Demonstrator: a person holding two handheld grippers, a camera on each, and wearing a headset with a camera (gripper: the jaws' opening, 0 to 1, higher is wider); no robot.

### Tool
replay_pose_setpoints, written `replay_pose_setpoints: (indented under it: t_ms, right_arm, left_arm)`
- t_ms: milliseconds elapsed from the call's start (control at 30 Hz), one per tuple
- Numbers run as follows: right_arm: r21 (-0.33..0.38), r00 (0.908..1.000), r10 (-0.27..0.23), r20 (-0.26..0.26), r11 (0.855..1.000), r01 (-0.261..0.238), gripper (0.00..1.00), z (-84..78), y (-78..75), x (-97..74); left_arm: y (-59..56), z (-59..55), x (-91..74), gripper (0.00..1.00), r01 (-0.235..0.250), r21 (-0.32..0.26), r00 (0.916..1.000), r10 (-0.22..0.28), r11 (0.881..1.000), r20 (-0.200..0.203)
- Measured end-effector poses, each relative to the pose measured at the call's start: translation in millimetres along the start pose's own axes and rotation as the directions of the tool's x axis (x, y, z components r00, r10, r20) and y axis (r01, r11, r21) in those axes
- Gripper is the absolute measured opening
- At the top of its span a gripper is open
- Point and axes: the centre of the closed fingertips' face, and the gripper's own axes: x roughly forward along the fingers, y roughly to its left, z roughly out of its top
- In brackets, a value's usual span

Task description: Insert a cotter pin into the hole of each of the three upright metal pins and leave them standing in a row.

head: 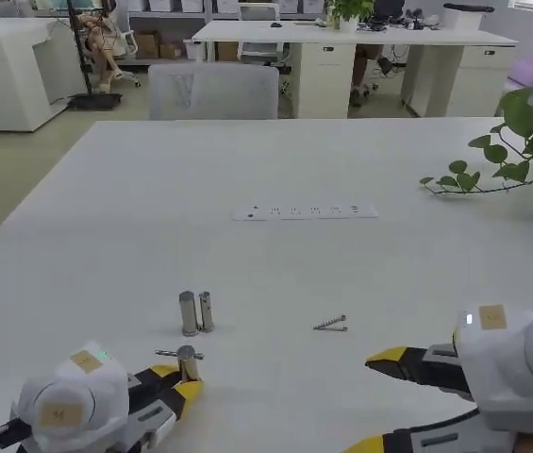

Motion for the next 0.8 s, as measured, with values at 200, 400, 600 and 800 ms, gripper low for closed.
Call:
replay_pose_setpoints:
  t_ms: [200, 400, 600, 800]
  right_arm:
    - [0.002, 1.0000, -0.004, -0.001, 1.000, 0.004, 0.69, -1.4, -1.7, -0.7]
    - [0.003, 1.0000, -0.004, -0.001, 1.000, 0.004, 0.68, -2.2, -1.6, 0.4]
    - [0.003, 1.0000, -0.006, -0.001, 1.000, 0.006, 0.68, -2.0, -2.8, -0.3]
    - [-0.001, 1.0000, -0.005, -0.001, 1.000, 0.005, 0.68, -1.4, -2.7, -0.7]
  left_arm:
    - [2.9, -7.5, -0.8, 0.09, 0.000, -0.002, 0.9999, 0.000, 1.000, -0.016]
    - [4.2, -10.5, 1.3, 0.10, 0.006, -0.015, 0.9999, -0.006, 1.000, -0.010]
    - [4.2, -9.6, 1.4, 0.11, 0.006, -0.023, 1.0000, -0.006, 1.000, 0.002]
    - [4.6, -7.9, 1.8, 0.11, 0.002, -0.041, 1.0000, -0.002, 0.999, 0.005]
